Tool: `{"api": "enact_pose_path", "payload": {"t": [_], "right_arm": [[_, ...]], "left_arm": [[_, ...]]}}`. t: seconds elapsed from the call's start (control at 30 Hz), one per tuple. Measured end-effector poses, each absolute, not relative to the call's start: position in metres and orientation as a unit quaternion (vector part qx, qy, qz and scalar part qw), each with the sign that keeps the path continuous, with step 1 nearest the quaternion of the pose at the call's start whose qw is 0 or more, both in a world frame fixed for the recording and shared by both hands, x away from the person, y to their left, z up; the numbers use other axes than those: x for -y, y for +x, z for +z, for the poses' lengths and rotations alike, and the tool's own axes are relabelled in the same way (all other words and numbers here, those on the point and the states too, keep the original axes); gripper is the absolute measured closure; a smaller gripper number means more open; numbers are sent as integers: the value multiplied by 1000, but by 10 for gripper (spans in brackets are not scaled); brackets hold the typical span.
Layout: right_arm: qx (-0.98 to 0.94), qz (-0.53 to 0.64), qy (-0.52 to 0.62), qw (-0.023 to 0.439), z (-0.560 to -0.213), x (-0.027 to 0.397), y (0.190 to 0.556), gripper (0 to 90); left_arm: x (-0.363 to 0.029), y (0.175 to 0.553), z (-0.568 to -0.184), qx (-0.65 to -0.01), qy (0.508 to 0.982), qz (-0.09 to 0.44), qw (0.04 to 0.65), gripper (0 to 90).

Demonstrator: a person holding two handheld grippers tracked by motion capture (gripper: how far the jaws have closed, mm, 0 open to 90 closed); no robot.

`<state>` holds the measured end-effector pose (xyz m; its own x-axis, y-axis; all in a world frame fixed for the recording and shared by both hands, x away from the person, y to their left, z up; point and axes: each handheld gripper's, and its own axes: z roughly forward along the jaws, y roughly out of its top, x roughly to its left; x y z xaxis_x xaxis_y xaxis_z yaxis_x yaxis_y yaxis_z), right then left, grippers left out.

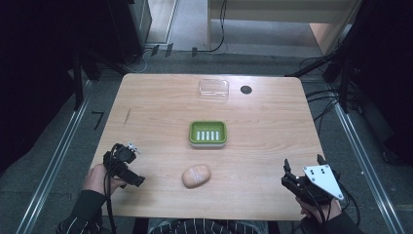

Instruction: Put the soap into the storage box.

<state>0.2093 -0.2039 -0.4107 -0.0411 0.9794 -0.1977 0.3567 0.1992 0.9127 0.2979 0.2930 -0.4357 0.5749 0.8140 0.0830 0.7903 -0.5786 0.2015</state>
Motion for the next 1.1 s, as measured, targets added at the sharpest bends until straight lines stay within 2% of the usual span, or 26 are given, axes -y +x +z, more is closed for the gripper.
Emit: {"api": "enact_pose_path", "payload": {"t": [1.1], "right_arm": [[-632, 344, 531, 447, -411, 205, 209, 136]], "left_arm": [[-249, 298, -428, -396, 911, 72, 88, 0]]}}
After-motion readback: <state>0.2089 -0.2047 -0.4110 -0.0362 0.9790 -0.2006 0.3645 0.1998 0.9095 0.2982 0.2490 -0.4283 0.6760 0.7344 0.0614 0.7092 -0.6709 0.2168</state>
